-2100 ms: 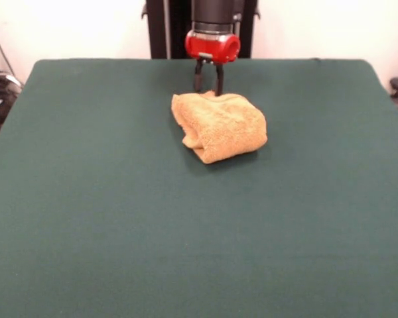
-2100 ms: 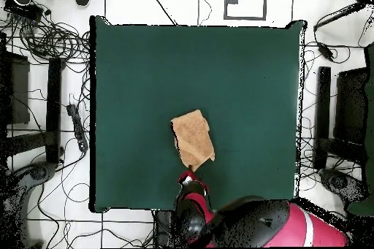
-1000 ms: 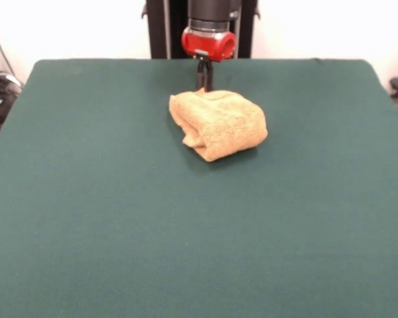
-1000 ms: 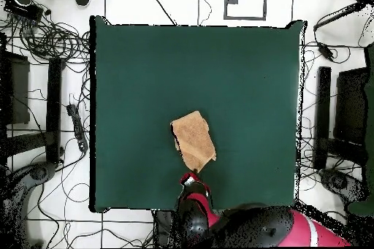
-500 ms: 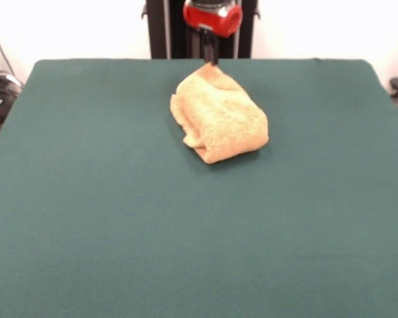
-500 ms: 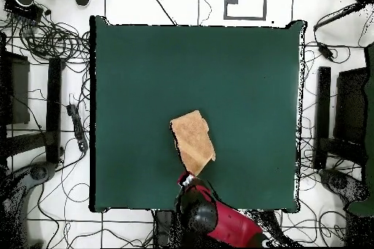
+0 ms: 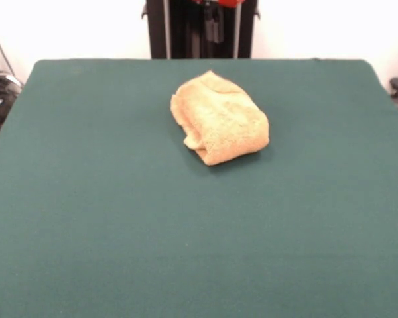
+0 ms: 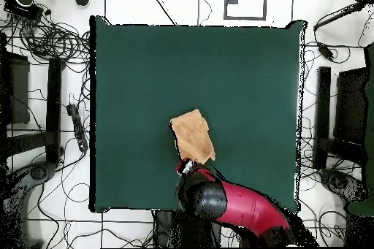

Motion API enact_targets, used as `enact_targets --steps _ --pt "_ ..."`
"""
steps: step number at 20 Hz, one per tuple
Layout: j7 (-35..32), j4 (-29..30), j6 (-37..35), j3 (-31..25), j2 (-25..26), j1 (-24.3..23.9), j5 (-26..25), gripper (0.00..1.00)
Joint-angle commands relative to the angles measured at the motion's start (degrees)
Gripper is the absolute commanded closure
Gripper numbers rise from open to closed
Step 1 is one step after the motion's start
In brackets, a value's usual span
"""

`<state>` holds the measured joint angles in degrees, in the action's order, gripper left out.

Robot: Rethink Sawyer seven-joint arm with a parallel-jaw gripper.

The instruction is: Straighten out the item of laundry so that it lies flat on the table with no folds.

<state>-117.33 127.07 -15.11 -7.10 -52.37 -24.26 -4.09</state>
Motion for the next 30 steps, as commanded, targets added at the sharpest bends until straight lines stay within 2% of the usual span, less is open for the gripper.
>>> enact_targets --steps 1,6,10,18,20,21,26,30 --pt "16.5 -14.0 -13.7 -14.8 -3.7 -2.3 -5.6 1.00" --pt "21.2 -18.7 -19.4 -21.4 -3.4 -5.8 -9.4 1.00" --pt "21.7 -21.8 -24.2 -24.5 -2.2 -7.1 -11.0 1.00" --pt "16.1 -18.5 -19.3 -25.8 -3.6 -8.5 -16.2 1.00" --pt "13.8 -18.3 -19.1 -24.4 -4.6 -7.8 -17.9 1.00" --pt "11.6 -17.8 -19.4 -23.8 -5.2 -7.6 -18.6 0.00" --pt "10.2 -17.3 -19.5 -23.8 -5.2 -7.4 -18.9 0.00" --pt "4.6 -13.6 -16.5 -19.9 -9.0 -6.2 -20.7 0.00"
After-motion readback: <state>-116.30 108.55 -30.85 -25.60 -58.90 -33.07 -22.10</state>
